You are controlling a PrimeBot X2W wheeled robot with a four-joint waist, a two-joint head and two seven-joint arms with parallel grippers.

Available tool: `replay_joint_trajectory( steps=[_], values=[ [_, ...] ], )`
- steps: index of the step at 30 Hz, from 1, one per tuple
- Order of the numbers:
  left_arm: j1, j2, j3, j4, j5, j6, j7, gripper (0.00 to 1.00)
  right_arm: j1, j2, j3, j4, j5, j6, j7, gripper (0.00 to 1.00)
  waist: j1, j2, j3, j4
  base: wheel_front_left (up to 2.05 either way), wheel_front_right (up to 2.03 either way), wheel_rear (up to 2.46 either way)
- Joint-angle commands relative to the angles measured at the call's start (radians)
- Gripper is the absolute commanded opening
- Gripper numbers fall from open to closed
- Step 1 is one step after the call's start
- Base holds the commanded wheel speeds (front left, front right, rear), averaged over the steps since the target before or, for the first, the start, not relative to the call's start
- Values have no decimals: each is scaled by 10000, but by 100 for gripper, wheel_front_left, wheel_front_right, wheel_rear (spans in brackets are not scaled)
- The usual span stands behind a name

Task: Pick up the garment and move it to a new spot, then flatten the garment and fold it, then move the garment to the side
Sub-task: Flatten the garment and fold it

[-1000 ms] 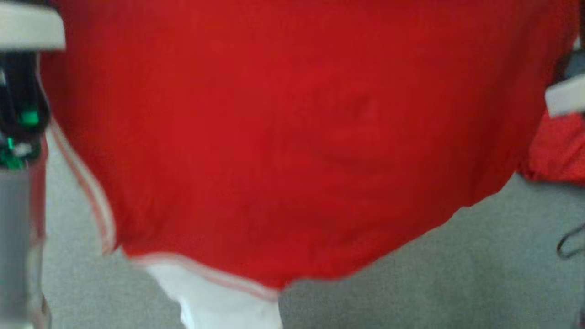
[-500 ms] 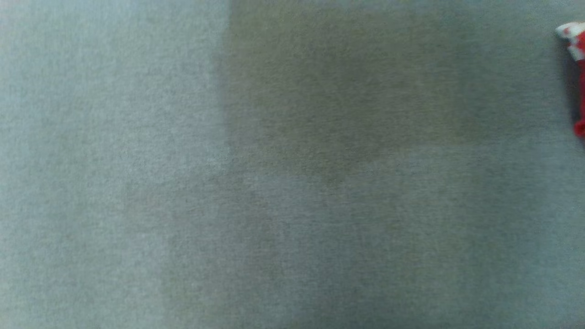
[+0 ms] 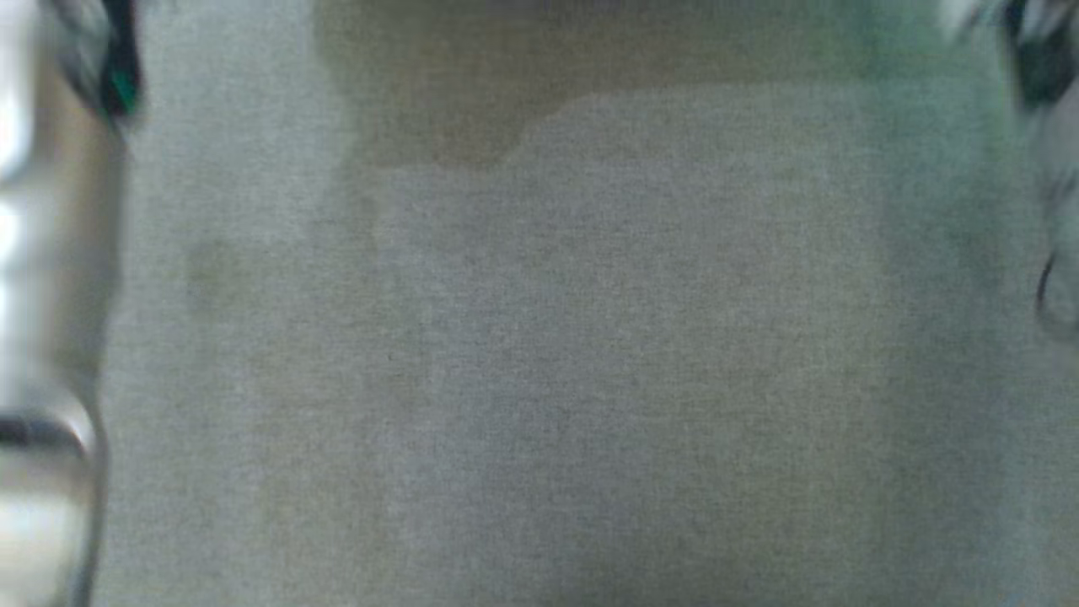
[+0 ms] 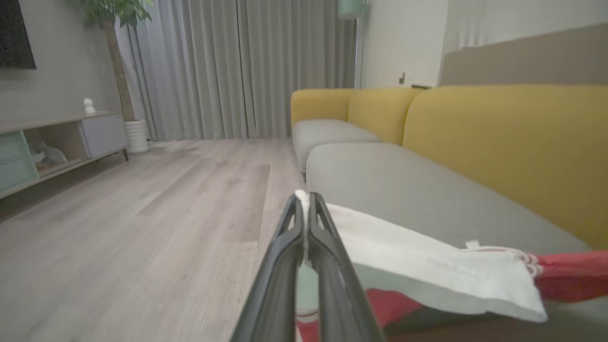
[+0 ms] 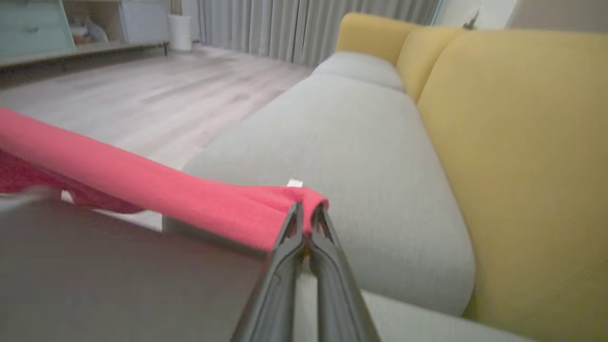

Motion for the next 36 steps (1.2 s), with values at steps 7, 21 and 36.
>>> replay_joint_trajectory(
  steps=[7,21,36],
  values=[
    [3012,708,-1091,-402,207,-132,-233,0,2017,-334,1696,364,1436,-9,872,0,1,0,-1101,199,0,0,0],
    [6757,2405,-2284,-3592,-1069,-146,1640,0,4451,-2305,4898,-2155,5074,-9,3258,0,1,0,-3155,266,0,0,0],
    [10142,4783,-2449,-9077,-2909,505,5429,0,6001,-4021,6424,-4443,7822,-9,5305,0,1,0,-4531,223,0,0,0]
  ],
)
